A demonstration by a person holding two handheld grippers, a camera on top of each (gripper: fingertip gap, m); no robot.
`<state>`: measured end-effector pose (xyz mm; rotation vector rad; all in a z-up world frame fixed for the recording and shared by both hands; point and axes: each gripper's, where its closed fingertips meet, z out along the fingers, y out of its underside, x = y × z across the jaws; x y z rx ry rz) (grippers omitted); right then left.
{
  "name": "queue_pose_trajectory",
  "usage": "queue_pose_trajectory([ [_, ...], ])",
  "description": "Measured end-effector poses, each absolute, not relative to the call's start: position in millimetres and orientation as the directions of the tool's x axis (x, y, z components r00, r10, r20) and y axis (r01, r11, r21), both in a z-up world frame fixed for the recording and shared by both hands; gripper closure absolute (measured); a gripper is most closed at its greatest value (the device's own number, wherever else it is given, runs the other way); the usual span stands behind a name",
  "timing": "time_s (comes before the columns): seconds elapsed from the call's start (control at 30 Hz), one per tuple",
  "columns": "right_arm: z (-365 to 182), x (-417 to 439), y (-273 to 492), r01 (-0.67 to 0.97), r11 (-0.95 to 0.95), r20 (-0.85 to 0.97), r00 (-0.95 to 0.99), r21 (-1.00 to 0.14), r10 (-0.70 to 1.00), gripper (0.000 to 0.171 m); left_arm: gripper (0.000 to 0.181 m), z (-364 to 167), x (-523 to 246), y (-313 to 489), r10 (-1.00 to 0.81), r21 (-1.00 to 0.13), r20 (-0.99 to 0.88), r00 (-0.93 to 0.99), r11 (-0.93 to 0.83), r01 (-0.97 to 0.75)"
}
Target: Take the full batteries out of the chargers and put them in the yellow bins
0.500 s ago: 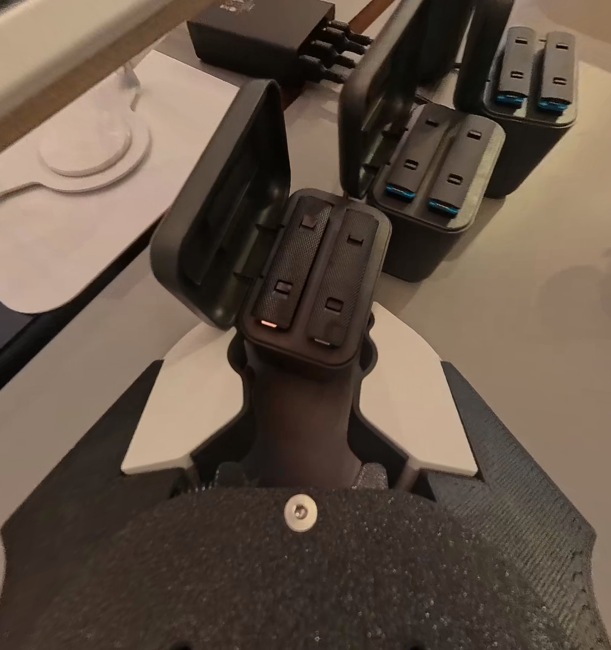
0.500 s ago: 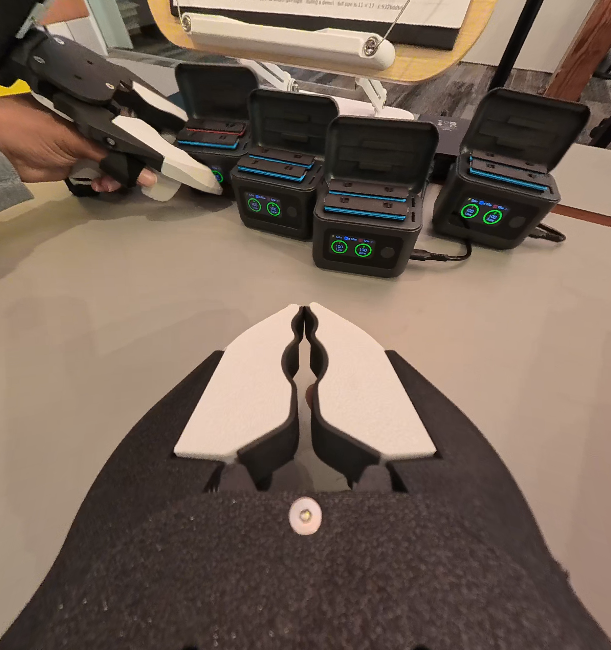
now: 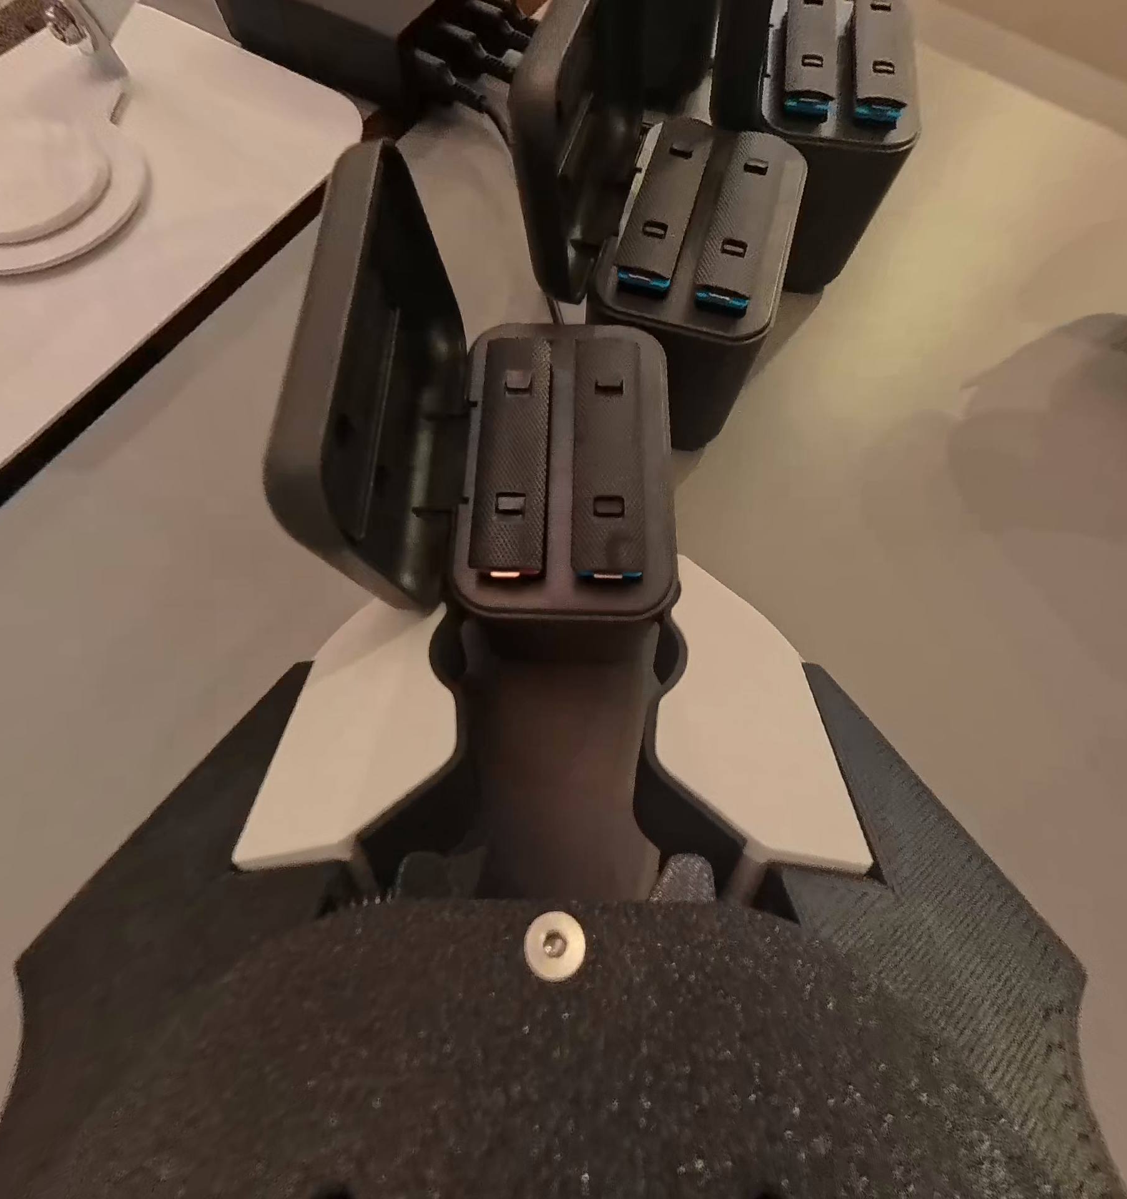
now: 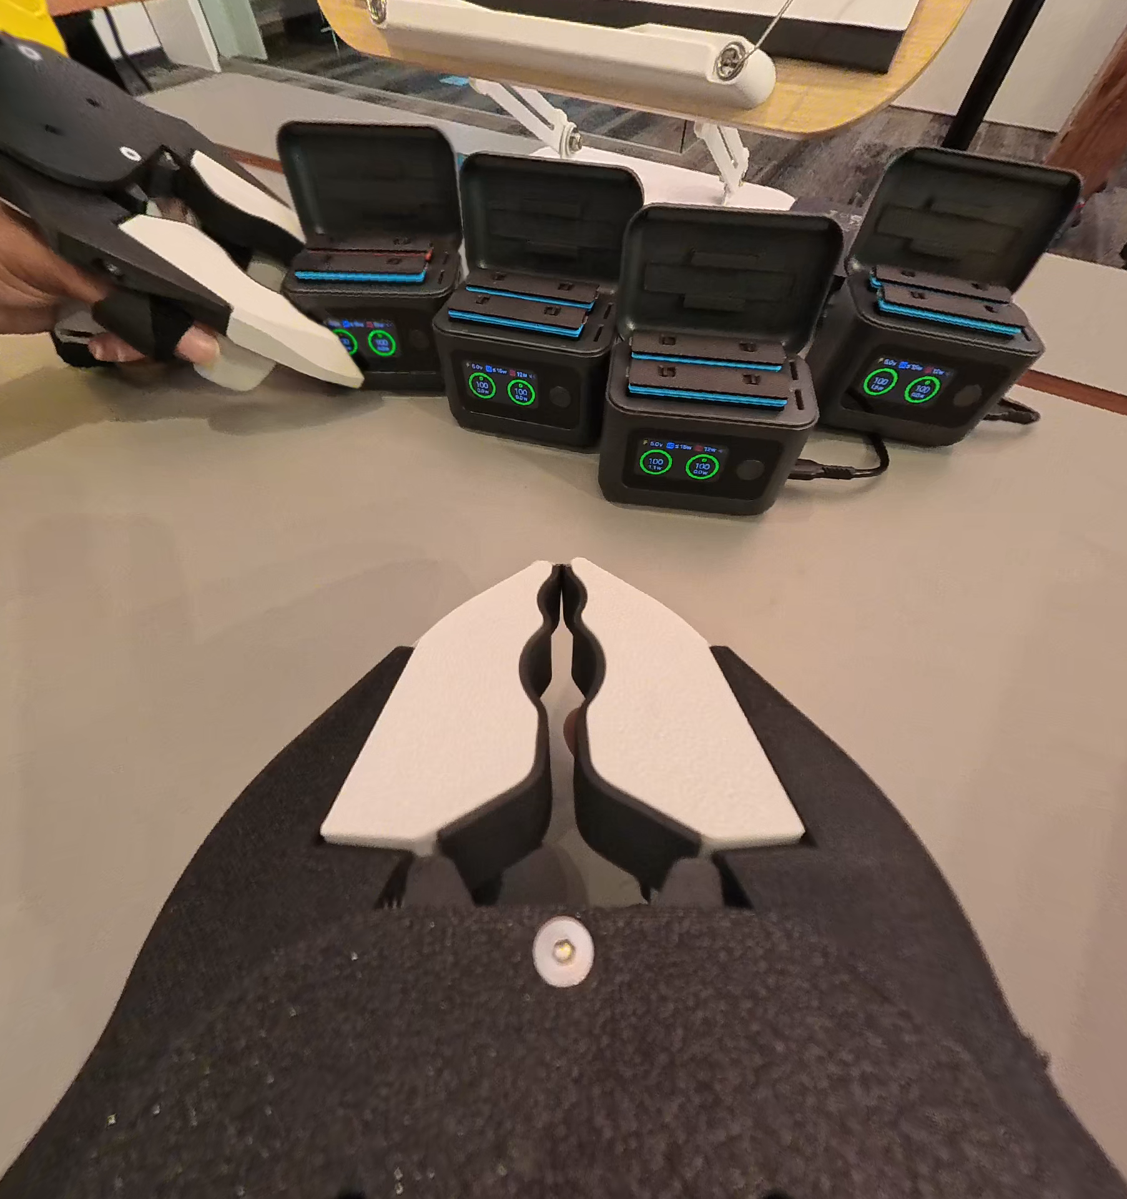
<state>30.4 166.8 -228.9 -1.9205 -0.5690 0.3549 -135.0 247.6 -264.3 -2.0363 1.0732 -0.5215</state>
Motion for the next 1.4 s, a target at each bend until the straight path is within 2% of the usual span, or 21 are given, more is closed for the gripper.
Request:
queue_pose_trajectory([
  [0.57,-232,13,159,0.280,-0.317,0.041,0.804,-0.906,0.593,0.171,0.124,-264,-134,229,-0.773,-0.789,-0.046,0.633,-0.361,-0.498],
  [0.7,-223,-3,159,0.259,-0.301,0.018,0.784,-0.918,0.620,0.168,0.120,-264,-136,231,-0.759,-0.791,-0.070,0.648,-0.353,-0.499],
  [0.87,-194,-39,166,0.261,-0.259,0.013,0.728,-0.930,0.685,0.158,0.125,-262,-136,232,-0.752,-0.801,-0.065,0.656,-0.352,-0.483],
  [0.97,-189,-58,175,0.300,-0.310,-0.017,0.693,-0.902,0.721,0.135,0.125,-261,-136,232,-0.752,-0.802,-0.065,0.656,-0.352,-0.483],
  [1.13,-192,-83,200,0.395,-0.342,0.024,0.684,-0.853,0.729,0.117,0.125,-261,-136,232,-0.754,-0.802,-0.053,0.655,-0.359,-0.477],
  [1.27,-202,-108,217,0.424,-0.348,0.054,0.694,-0.836,0.718,0.108,0.125,-262,-136,232,-0.753,-0.802,-0.053,0.656,-0.359,-0.477],
  [1.4,-215,-122,229,0.447,-0.381,0.061,0.709,-0.810,0.702,0.108,0.125,-262,-137,233,-0.751,-0.801,-0.044,0.659,-0.367,-0.473],
])
